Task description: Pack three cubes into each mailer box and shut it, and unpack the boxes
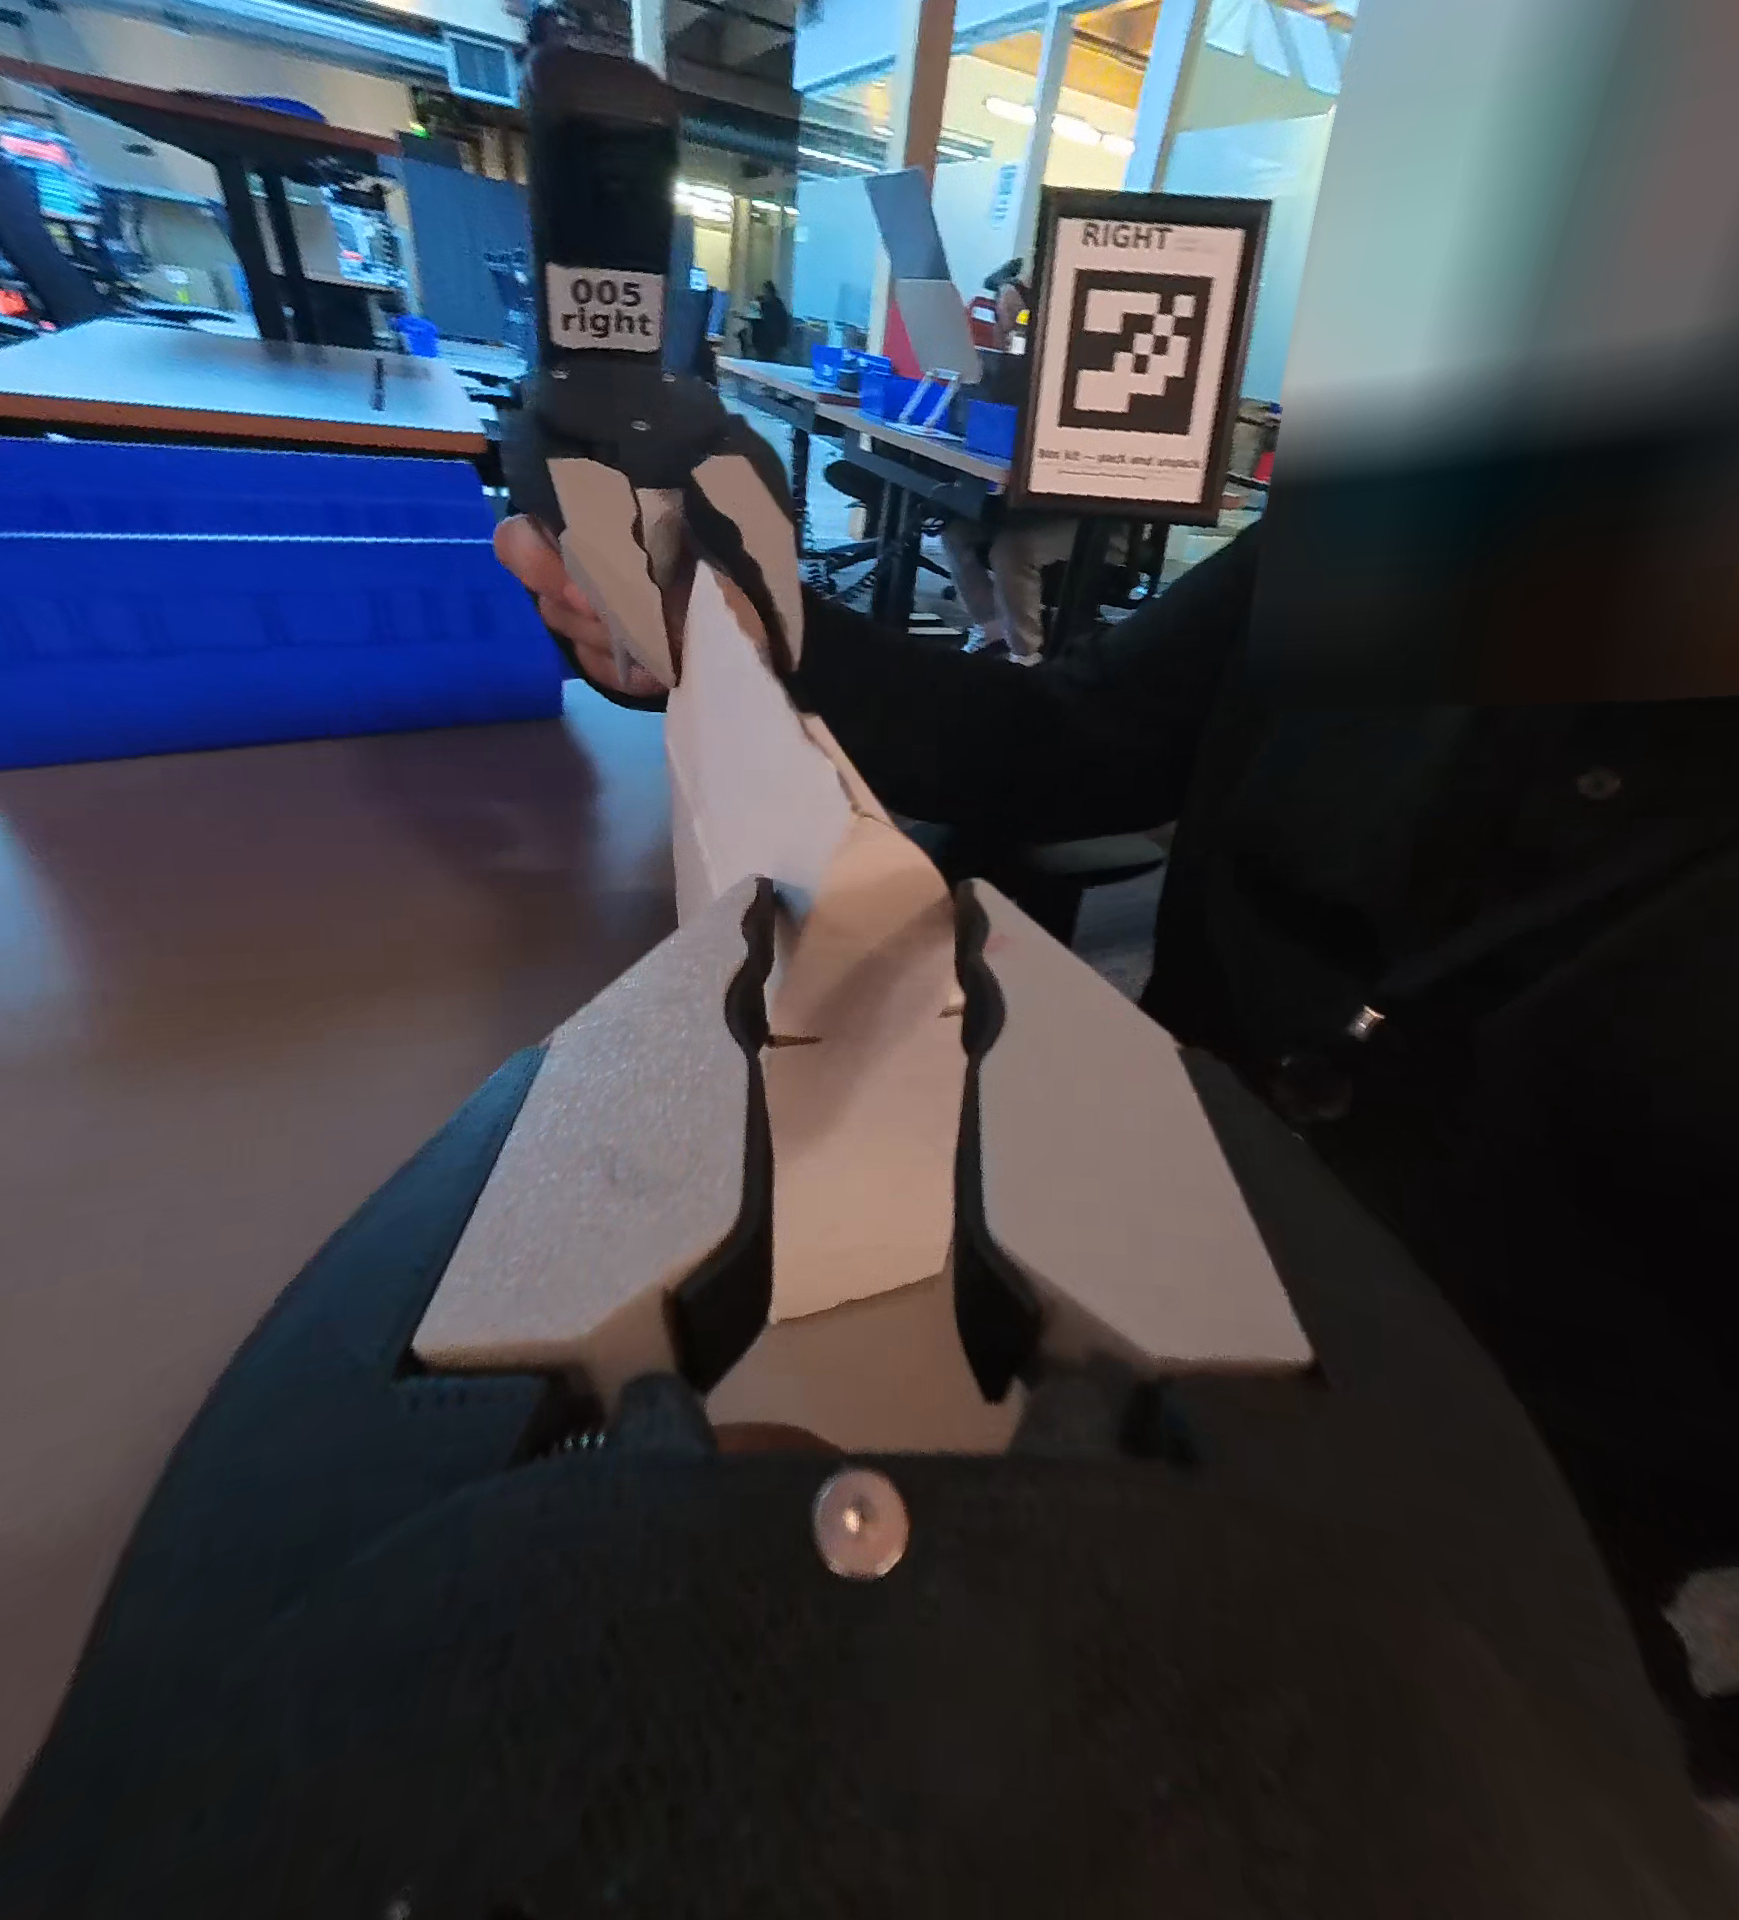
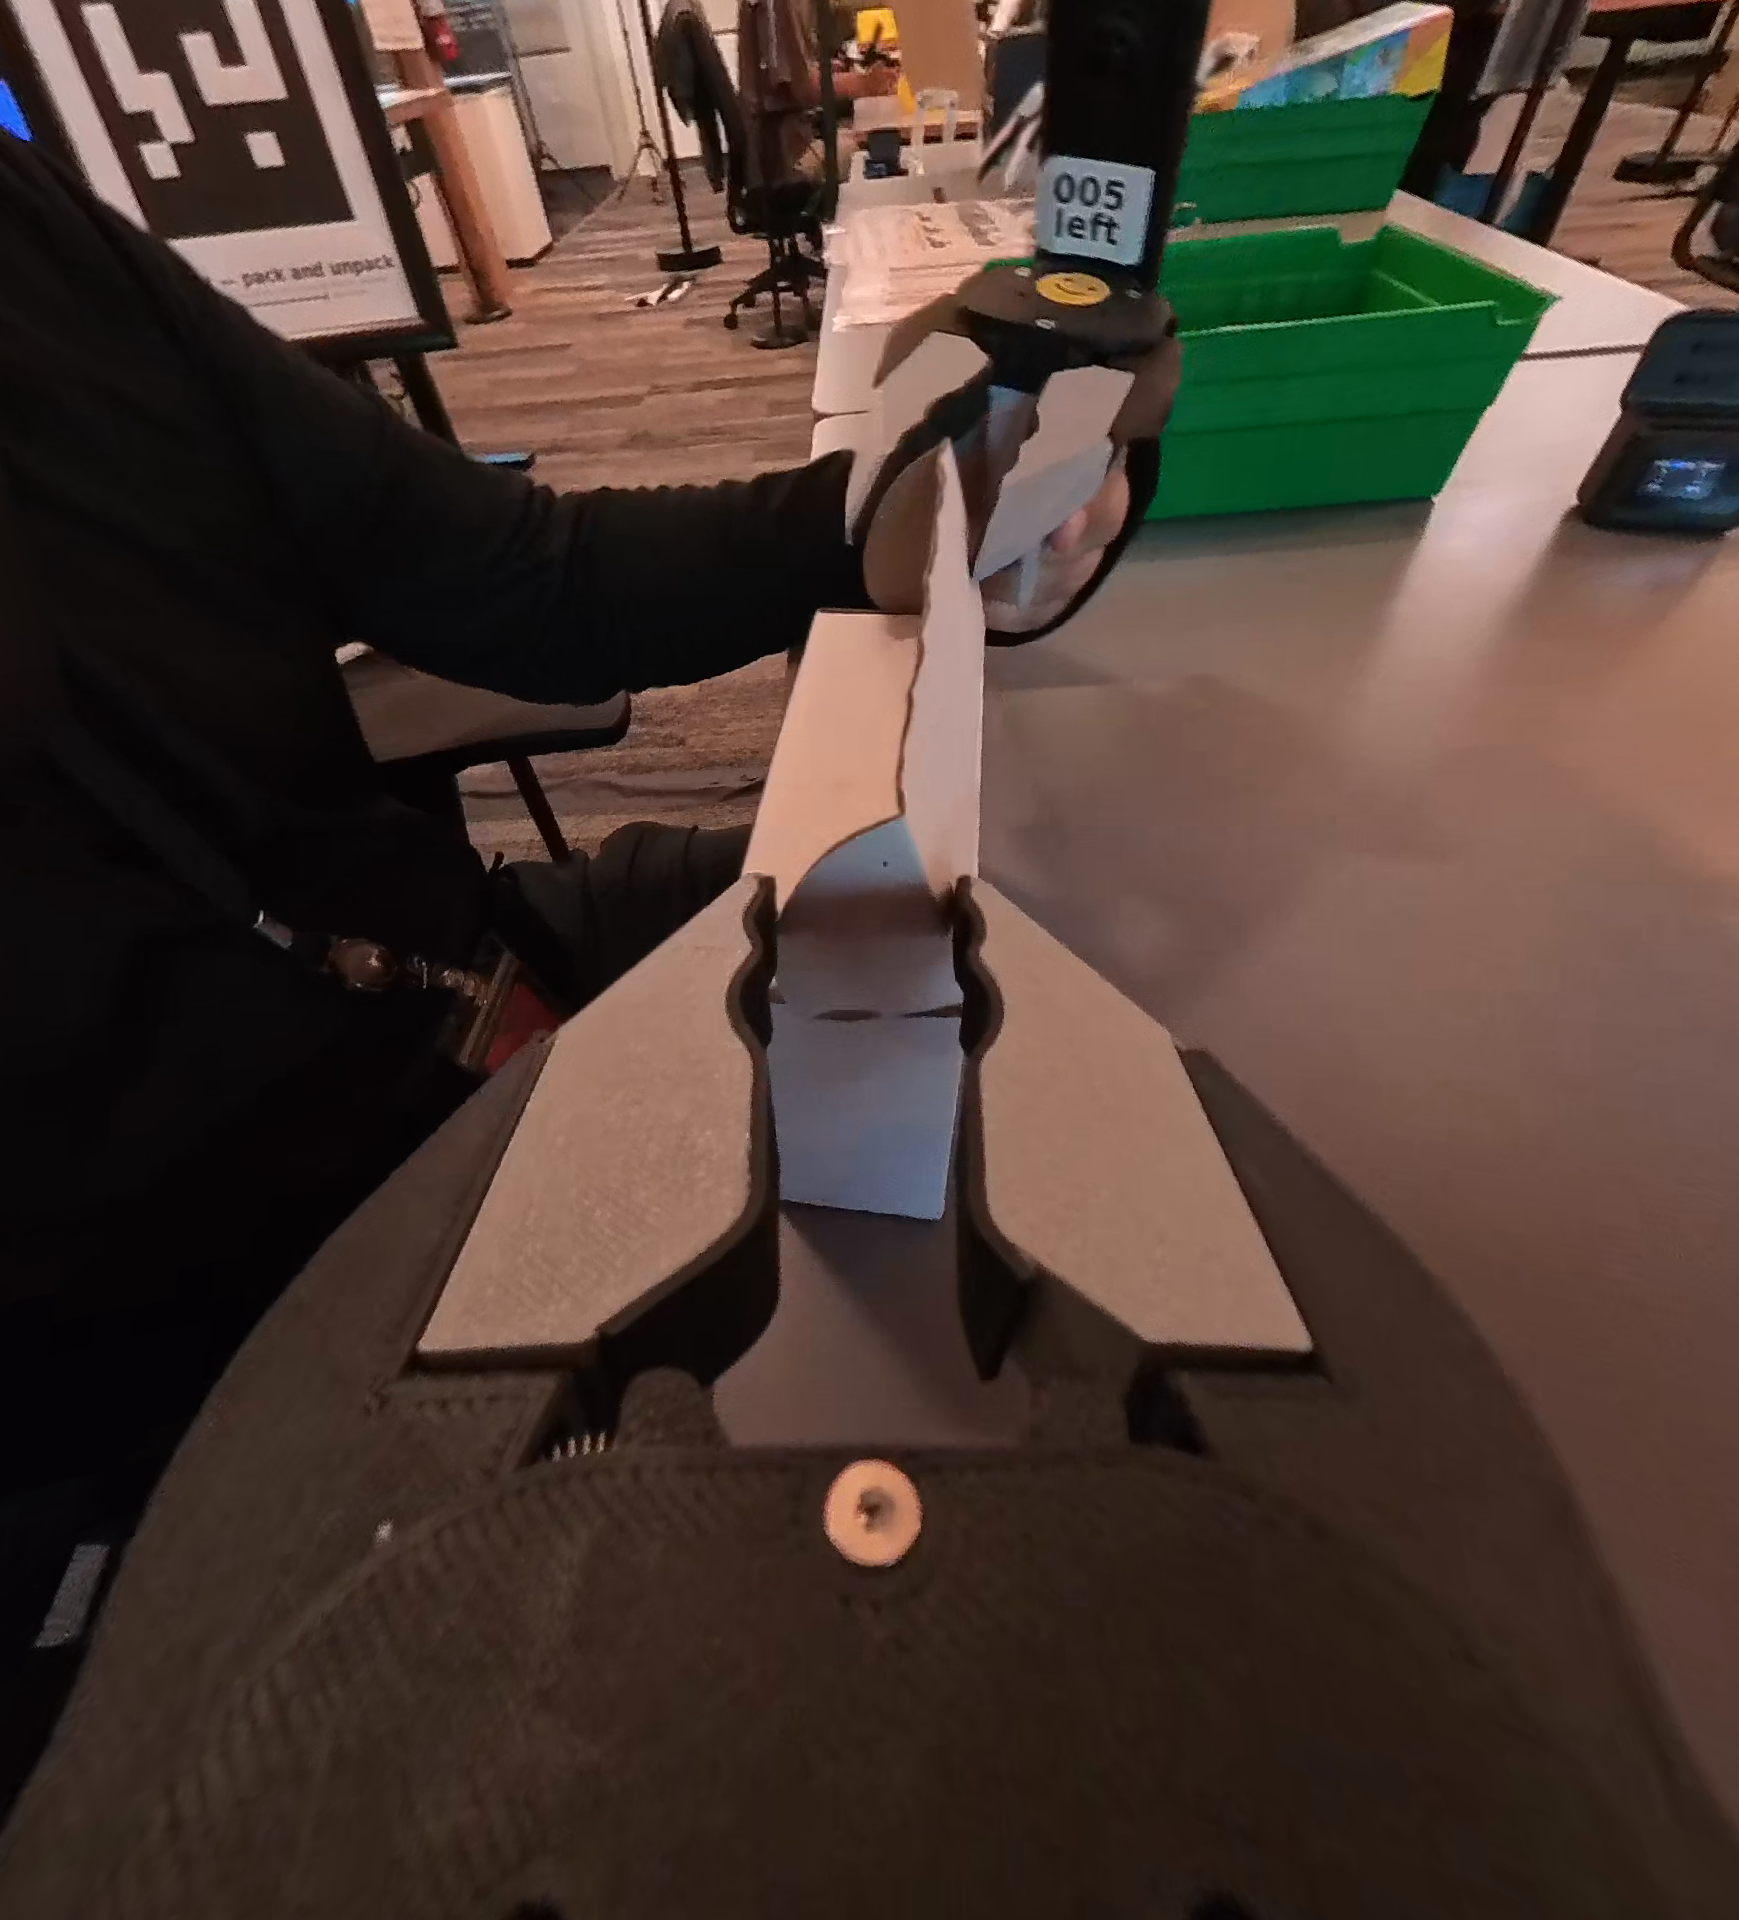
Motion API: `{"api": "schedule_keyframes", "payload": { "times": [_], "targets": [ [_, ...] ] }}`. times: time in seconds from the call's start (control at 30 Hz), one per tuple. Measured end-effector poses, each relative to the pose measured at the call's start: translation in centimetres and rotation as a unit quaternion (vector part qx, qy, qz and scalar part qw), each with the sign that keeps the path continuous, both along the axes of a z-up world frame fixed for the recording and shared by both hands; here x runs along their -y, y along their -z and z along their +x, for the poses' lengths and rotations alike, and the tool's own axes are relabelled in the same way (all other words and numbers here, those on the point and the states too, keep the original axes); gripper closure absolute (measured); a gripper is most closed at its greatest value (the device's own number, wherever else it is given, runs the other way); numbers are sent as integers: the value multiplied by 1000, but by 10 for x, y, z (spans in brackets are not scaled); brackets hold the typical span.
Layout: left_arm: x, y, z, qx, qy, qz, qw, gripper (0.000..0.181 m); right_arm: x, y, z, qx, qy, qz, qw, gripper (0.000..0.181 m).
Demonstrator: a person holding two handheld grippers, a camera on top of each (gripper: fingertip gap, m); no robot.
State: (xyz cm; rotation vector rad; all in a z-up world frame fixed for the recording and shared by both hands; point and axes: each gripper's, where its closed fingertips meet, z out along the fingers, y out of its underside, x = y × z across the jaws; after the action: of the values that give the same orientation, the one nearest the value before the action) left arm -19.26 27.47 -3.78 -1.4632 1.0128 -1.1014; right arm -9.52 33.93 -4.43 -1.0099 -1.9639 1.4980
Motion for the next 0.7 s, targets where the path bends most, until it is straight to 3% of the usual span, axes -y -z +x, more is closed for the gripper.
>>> {"api": "schedule_keyframes", "payload": {
  "times": [0.33,0.43,0.7],
  "targets": [
    [-16,-12,-2,50,-64,-42,996,150,-16,-1,-16,28,79,5,996,159],
    [-28,-2,-6,38,-95,-60,993,152,-14,-2,-17,31,80,10,996,158],
    [-14,-2,0,34,-55,-43,997,149,-19,-4,-15,22,83,-8,996,161]
  ]
}}
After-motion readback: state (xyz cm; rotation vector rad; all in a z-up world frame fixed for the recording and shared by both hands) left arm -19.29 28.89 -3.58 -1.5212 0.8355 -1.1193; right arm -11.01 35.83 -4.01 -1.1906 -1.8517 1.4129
